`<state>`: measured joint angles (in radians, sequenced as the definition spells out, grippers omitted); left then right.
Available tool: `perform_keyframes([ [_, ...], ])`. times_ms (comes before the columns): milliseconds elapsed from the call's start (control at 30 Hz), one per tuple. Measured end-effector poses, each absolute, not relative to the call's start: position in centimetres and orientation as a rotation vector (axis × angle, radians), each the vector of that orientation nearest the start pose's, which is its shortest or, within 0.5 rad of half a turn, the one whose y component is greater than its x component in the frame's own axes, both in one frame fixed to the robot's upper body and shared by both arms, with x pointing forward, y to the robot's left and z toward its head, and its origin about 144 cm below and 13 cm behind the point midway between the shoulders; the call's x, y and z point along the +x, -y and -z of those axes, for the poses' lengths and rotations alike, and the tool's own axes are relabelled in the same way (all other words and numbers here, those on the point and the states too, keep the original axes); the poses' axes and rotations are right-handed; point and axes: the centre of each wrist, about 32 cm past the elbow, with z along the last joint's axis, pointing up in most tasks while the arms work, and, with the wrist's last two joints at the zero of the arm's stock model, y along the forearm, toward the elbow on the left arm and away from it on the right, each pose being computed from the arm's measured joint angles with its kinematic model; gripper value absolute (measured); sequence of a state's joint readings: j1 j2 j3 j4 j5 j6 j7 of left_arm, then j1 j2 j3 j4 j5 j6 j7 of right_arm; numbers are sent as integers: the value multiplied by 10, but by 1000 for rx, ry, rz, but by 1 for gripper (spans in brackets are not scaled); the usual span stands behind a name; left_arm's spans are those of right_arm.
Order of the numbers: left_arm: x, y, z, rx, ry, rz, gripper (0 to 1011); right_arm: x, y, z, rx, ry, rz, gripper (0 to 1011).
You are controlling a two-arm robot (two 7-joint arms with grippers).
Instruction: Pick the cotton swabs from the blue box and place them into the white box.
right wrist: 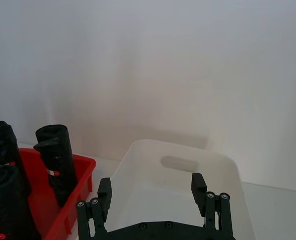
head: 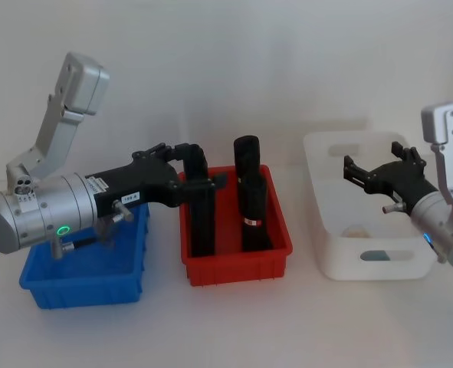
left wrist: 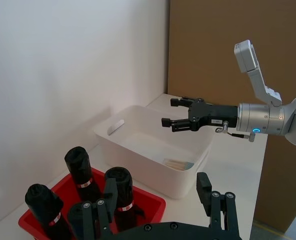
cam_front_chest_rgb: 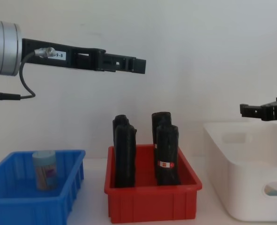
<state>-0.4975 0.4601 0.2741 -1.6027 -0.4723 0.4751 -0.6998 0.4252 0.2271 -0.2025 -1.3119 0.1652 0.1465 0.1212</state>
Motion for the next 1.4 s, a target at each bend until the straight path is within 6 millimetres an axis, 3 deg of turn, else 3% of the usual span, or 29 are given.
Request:
perform_keyframes([
  [1400, 552, -276, -1326, 129, -21, -633, 999, 567, 251, -1220, -92, 97, 1336, 1001],
])
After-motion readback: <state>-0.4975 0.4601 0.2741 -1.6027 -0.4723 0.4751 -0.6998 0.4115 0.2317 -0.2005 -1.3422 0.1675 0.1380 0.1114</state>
